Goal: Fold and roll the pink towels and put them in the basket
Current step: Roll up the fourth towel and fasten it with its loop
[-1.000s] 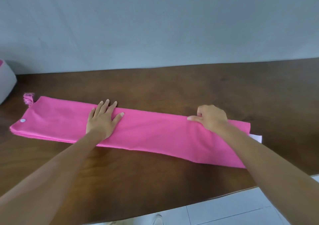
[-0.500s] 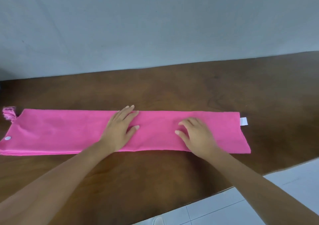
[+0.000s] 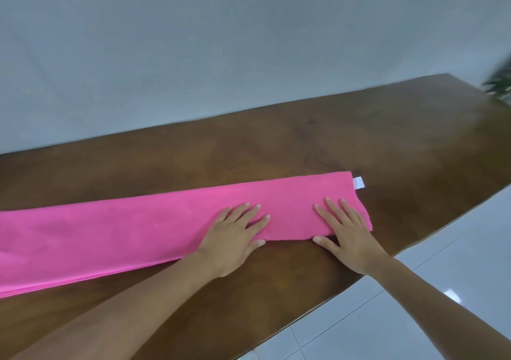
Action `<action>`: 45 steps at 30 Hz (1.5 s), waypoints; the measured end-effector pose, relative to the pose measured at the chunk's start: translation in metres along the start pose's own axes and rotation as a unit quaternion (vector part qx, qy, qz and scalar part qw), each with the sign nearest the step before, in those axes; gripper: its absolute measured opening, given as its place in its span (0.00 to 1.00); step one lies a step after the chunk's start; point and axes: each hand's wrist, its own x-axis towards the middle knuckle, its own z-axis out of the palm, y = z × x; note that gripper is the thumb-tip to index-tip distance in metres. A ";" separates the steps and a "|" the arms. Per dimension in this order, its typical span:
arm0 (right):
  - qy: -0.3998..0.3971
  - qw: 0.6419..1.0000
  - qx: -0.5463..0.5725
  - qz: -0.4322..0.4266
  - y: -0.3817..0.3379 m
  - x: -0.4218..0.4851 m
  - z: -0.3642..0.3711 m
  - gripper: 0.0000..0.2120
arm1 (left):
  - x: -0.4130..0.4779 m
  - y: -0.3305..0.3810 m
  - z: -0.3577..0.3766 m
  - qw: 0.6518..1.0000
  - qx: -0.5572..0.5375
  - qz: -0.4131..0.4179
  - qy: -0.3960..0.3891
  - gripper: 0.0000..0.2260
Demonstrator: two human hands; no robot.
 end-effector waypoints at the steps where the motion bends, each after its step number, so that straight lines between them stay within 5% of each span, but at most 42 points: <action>1: -0.001 1.000 0.003 0.001 0.000 0.001 -0.001 0.41 | 0.002 0.000 -0.003 1.000 -0.002 0.000 0.000 0.25; 6: 0.102 0.995 -0.008 -0.018 0.009 0.004 -0.005 0.29 | 0.010 0.000 -0.017 0.997 -0.046 -0.037 0.056 0.30; 10: 0.221 0.972 -0.060 -0.049 0.023 0.029 -0.024 0.20 | 0.014 -0.005 -0.018 0.985 -0.048 -0.069 0.153 0.16; 16: 0.275 0.950 -0.093 -0.115 0.029 0.093 -0.091 0.10 | 0.019 -0.017 -0.028 0.953 -0.040 -0.093 0.284 0.17; 22: 0.434 0.869 -0.114 -0.211 0.029 0.106 -0.146 0.04 | 0.020 -0.026 -0.067 0.896 -0.098 -0.088 0.423 0.07; 28: 0.313 0.896 -0.152 -0.276 0.082 0.040 -0.049 0.07 | 0.003 -0.009 0.005 0.957 -0.046 0.067 0.277 0.10; 32: 0.277 0.925 -0.096 -0.240 0.098 0.013 0.002 0.10 | 0.001 0.002 0.020 0.961 -0.068 0.046 0.265 0.13; 40: 0.303 0.923 -0.066 -0.228 0.098 0.010 -0.015 0.12 | -0.001 0.004 0.005 0.965 -0.106 0.025 0.239 0.14; 45: 0.253 0.948 -0.036 -0.188 0.085 -0.007 -0.007 0.16 | -0.004 0.008 0.005 0.974 -0.136 0.011 0.182 0.18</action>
